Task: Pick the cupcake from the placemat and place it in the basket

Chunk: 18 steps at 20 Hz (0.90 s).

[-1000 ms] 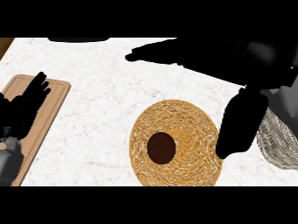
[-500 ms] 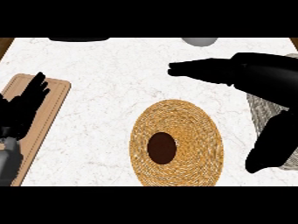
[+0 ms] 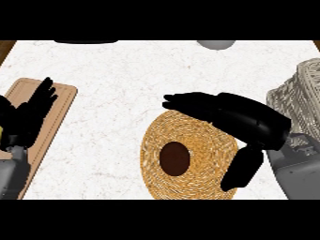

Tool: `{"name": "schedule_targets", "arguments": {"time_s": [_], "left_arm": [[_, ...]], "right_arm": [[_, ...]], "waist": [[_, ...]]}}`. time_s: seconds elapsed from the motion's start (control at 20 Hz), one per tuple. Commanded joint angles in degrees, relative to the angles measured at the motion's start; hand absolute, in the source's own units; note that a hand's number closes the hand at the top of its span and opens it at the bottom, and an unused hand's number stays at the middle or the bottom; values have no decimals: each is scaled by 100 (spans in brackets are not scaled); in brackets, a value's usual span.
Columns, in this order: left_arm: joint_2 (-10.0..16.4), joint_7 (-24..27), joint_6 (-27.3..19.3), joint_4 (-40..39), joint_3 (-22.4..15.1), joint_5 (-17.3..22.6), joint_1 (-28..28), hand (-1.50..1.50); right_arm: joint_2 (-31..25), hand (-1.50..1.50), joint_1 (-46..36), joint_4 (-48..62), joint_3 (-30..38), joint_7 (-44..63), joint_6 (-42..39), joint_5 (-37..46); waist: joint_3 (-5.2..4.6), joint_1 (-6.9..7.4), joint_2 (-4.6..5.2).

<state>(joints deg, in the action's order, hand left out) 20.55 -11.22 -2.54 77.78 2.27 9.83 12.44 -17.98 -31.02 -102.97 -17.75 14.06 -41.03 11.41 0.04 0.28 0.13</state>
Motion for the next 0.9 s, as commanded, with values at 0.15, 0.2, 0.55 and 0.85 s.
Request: {"name": "schedule_targets", "arguments": {"time_s": [0.15, 0.2, 0.55, 0.85], "left_arm": [[-108, 100, 104, 108, -8, -98, -184, 0], [-158, 156, 189, -70, 26, -56, -56, 0], [-266, 25, 17, 254, 72, -321, -189, 0], [-186, -323, 270, 628, 264, -284, -340, 0]], "right_arm": [[751, -150, 382, 1079, -270, -1254, 921, 859], [823, -150, 558, 1135, -431, -1360, 1052, 1084], [1096, -150, 229, 2230, -850, -1564, 1171, 2089], [958, -150, 762, 1838, -872, -1753, 979, 2562]], "waist": [[-1, 38, 2], [-3, 7, 0], [-3, 22, -7], [-3, -15, -19]]}}
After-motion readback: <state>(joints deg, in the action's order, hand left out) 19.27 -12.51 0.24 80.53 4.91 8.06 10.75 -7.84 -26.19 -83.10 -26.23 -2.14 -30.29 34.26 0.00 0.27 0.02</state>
